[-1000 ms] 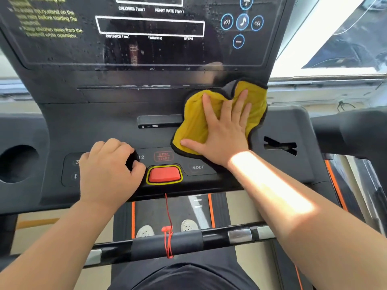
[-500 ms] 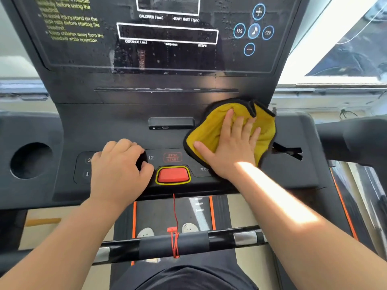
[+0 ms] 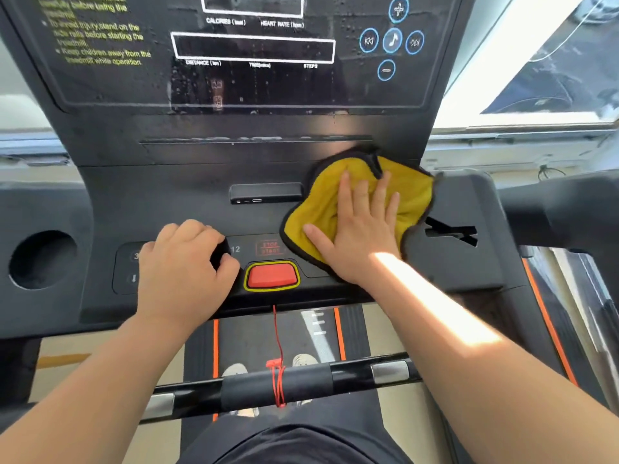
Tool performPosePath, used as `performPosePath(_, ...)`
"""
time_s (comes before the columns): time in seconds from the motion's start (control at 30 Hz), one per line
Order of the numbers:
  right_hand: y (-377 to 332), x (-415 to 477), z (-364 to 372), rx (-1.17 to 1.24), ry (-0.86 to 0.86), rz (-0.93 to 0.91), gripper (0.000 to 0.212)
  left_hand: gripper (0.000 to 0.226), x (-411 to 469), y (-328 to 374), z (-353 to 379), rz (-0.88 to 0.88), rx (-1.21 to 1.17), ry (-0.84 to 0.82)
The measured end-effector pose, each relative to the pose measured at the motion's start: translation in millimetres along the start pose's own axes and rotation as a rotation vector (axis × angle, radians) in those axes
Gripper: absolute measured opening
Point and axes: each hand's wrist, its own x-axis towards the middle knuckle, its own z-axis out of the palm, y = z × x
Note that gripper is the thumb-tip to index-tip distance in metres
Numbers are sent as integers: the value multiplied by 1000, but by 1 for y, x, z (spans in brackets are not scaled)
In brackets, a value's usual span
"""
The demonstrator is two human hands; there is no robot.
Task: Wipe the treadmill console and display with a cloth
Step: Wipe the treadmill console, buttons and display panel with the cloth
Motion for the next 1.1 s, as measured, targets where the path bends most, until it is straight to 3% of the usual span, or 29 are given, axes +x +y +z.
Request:
performPosePath(0.1,-21,10,1,4,15,-197,96,40,1,0,-2,4,-30,-26)
performPosePath(0.33,-42,13,-9,-6,-1,-411,93,47,-6,-13,-11,19,-200,-14)
performPosePath(0.53,-115,30,-32,-159,-134,-754,82,43,-14,-60,-18,-19,-124,39)
performPosePath(0.77,-157,24,-27,-162,-208,-767,82,47,-23,-116,-30,-104,-119,33)
performPosePath(0.93,-135,15,-25,-179,-185,-621,90,53,-25,-134,-33,-116,-201,-21)
performPosePath(1.1,-168,5,-11,-207,-124,-527,92,44,-37,-155,-33,-46,-276,-8)
